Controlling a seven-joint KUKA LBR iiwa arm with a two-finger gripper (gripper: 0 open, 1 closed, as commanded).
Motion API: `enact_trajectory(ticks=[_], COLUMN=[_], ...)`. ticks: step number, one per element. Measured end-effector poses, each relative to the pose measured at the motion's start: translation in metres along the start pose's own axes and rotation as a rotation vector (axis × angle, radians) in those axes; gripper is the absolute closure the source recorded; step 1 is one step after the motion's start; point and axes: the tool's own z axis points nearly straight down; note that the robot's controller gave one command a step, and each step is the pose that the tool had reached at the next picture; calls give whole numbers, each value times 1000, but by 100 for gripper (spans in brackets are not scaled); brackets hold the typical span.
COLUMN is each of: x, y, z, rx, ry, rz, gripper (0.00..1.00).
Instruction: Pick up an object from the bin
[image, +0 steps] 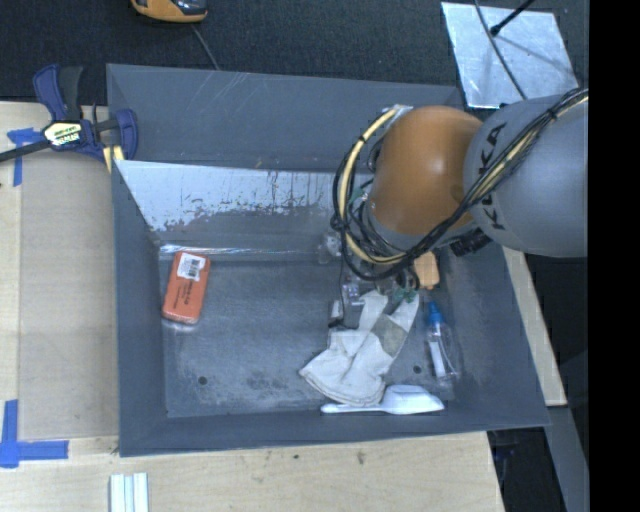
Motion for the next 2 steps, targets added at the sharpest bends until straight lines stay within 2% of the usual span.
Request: enact_trajectory(ticks=[1, 2], x=[2, 15], y=[-15, -15], z=[16, 19], rx=[2, 5], ry=[8, 19], rz=[-2, 52], gripper=[0, 0])
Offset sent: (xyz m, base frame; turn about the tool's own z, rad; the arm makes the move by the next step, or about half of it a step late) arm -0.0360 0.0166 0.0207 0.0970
